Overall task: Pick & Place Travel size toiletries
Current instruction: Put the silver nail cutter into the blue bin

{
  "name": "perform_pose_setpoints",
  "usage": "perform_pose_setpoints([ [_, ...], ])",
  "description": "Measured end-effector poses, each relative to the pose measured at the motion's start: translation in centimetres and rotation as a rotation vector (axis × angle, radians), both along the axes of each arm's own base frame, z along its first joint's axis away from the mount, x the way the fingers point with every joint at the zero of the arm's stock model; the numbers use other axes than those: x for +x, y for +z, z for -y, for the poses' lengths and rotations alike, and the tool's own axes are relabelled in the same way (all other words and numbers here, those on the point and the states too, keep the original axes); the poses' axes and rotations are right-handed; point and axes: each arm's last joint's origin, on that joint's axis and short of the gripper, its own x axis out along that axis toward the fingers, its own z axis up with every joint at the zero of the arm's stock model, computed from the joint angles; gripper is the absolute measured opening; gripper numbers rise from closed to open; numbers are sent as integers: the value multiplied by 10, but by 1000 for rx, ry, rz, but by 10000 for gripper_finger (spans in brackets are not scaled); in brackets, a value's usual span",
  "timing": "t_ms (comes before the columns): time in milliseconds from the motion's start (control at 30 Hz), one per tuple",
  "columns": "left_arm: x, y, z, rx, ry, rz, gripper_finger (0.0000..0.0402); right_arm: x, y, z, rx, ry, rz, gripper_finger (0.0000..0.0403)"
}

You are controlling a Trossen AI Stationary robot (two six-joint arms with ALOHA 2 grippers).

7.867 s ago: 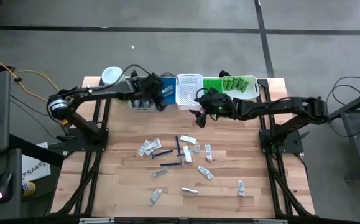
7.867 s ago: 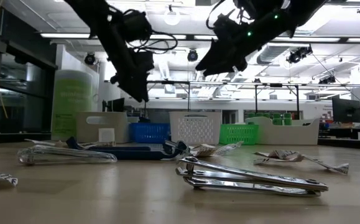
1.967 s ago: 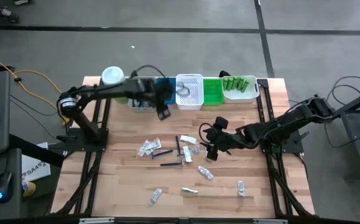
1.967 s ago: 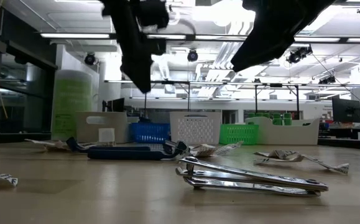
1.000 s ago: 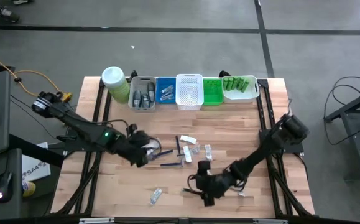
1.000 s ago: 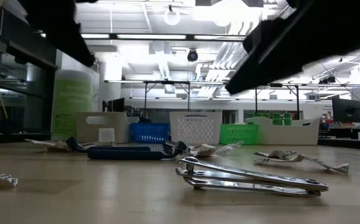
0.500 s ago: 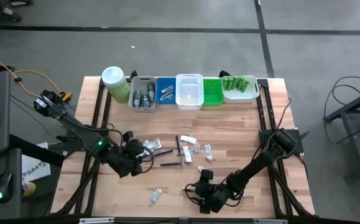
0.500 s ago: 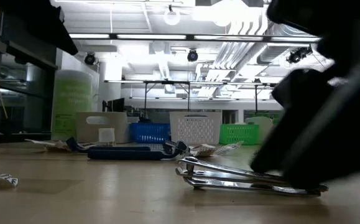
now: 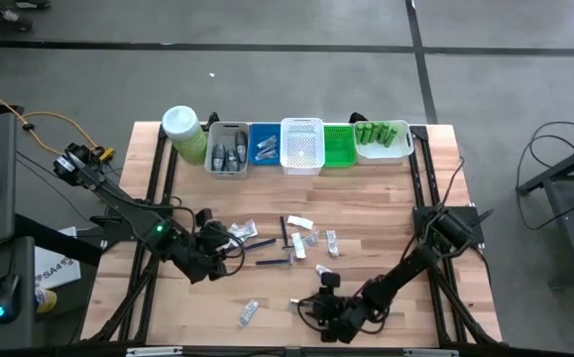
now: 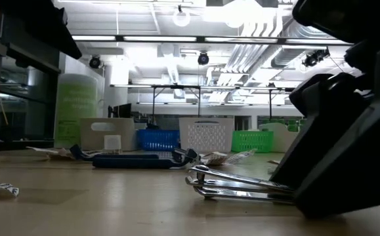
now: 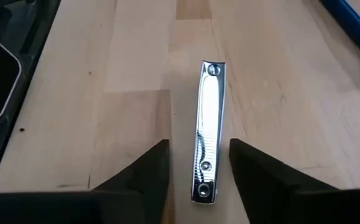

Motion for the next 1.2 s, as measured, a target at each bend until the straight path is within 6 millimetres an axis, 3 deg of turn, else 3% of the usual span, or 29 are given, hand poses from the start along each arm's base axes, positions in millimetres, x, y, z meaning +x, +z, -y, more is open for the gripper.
perform_pose_setpoints([
  [533,-2,-1,-1,13,-2,-25,158,2,-3,6,-34,5,-31,42],
  [667,-3,-7,-3,33,8,-36,158,3,-2,7,-23,1,-27,39],
  [867,-9,-30,-8,93,35,-53,158,6,14,15,5,-7,-25,39],
  [1200,-15,-54,-17,230,110,4,158,24,64,66,-51,-84,-6,39],
])
